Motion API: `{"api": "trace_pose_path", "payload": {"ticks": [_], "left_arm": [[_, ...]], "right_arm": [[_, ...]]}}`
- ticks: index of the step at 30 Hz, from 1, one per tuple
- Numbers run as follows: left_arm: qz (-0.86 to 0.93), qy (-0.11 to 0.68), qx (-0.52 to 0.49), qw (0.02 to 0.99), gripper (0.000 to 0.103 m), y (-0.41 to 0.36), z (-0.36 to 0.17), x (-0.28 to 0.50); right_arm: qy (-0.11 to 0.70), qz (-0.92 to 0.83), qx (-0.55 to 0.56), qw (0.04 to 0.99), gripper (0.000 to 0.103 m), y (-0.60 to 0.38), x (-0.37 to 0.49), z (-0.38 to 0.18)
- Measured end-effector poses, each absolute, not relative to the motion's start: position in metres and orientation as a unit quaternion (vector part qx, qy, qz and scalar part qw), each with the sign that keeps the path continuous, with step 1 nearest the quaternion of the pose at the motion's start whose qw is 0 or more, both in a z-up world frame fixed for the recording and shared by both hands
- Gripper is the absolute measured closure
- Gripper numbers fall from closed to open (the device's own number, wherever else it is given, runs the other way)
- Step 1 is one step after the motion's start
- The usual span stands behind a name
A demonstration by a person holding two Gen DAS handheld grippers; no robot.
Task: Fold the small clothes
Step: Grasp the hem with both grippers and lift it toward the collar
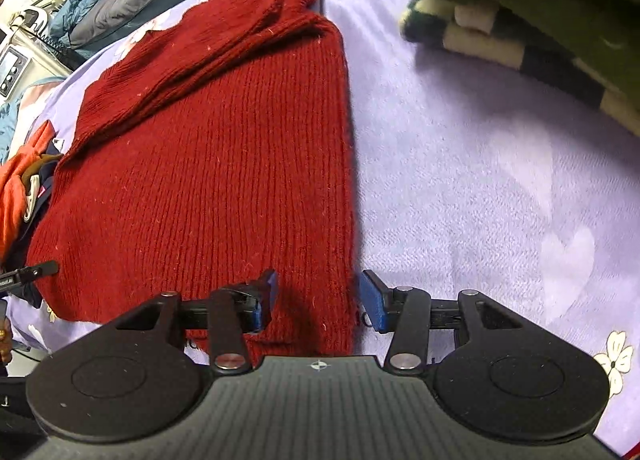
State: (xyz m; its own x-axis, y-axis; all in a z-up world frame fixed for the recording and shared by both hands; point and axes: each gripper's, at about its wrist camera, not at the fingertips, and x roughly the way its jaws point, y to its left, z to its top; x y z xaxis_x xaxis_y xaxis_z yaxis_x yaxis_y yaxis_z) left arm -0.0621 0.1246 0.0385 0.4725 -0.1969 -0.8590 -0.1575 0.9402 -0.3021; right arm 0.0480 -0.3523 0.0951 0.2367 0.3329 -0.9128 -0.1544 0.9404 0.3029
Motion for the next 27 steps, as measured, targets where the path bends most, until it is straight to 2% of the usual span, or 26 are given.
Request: {"api": "trace_pose_path", "payload": {"ticks": [1,4,8,10,11,13,14,21,27], "left_arm": [[-0.016,0.518,-0.171,0.838,0.068,0.122,0.037,-0.061],[-0.03,0.53,-0.169,0.83,0.081,0.116,0.033,-0.059],[-0.037,0.538,-0.176,0.824,0.083,0.114,0.032,-0.057],[-0.035,0.539,-0.184,0.821,0.089,0.116,0.031,-0.056],[-0.035,0.538,-0.189,0.82,0.09,0.117,0.031,-0.055],[-0.039,0.538,-0.192,0.82,0.091,0.117,0.033,-0.054],[-0.04,0.539,-0.189,0.82,0.092,0.116,0.034,-0.053],[-0.033,0.546,-0.198,0.813,0.093,0.115,0.039,-0.05],[-0.035,0.51,-0.244,0.824,0.094,0.124,0.068,-0.036]], "right_arm": [[0.602,0.155,0.078,0.78,0.024,-0.353,0.048,0.093],[0.604,0.156,0.087,0.777,0.024,-0.354,0.047,0.087],[0.6,0.154,0.102,0.778,0.024,-0.355,0.048,0.084],[0.6,0.154,0.108,0.777,0.025,-0.356,0.048,0.083],[0.6,0.155,0.109,0.778,0.028,-0.357,0.049,0.083],[0.604,0.159,0.11,0.773,0.061,-0.356,0.05,0.083],[0.608,0.161,0.115,0.769,0.067,-0.355,0.05,0.081],[0.609,0.151,0.129,0.768,0.084,-0.355,0.049,0.083],[0.594,0.178,0.198,0.76,0.086,-0.355,0.059,0.105]]}}
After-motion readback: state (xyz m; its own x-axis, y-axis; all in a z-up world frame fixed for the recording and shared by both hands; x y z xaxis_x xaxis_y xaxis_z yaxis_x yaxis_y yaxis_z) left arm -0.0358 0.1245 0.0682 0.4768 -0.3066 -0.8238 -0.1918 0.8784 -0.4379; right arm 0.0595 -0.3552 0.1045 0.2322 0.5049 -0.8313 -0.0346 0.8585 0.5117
